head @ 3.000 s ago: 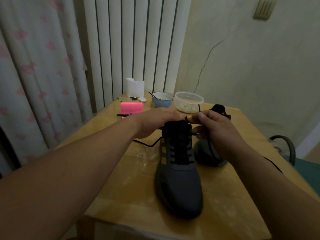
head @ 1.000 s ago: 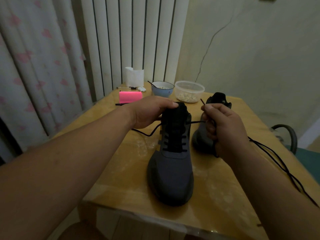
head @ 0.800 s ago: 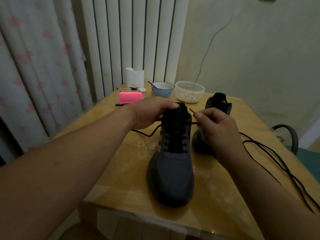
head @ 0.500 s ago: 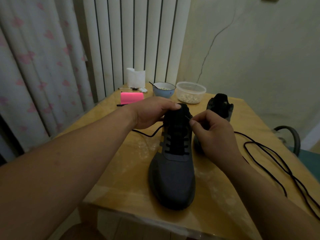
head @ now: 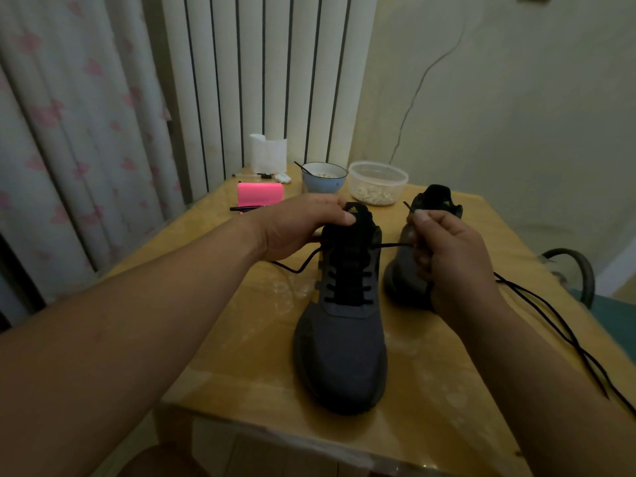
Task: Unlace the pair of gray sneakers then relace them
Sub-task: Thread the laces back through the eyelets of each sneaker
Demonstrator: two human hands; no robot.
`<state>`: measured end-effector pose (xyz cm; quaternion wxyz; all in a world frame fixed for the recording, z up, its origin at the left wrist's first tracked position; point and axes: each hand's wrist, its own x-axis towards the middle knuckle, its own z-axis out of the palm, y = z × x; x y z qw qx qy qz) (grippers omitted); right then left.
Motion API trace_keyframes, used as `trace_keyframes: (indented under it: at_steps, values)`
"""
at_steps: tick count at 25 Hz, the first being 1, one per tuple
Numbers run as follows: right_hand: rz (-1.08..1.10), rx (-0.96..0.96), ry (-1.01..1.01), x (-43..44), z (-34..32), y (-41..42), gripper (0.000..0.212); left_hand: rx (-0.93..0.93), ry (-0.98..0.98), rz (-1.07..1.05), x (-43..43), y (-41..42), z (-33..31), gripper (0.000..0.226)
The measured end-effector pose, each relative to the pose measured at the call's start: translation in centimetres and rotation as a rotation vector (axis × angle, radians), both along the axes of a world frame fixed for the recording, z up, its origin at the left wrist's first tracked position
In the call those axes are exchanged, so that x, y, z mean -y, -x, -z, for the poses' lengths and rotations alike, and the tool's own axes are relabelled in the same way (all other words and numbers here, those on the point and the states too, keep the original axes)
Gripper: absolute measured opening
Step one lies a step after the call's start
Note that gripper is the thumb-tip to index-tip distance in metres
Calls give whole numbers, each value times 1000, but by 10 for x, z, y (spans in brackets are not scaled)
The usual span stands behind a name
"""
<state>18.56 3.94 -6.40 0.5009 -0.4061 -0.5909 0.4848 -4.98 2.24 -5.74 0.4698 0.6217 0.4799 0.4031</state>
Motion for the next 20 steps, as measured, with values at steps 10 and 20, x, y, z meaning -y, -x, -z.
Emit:
trace_keyframes:
  at_steps: [10,20]
  values:
    - [-87,2,29,6,22,1,19,37,14,-11,-1,-11,-6,24]
    - [-83,239,-333,10,32,4,5,-75,-2,53,-9,-6,-8,32]
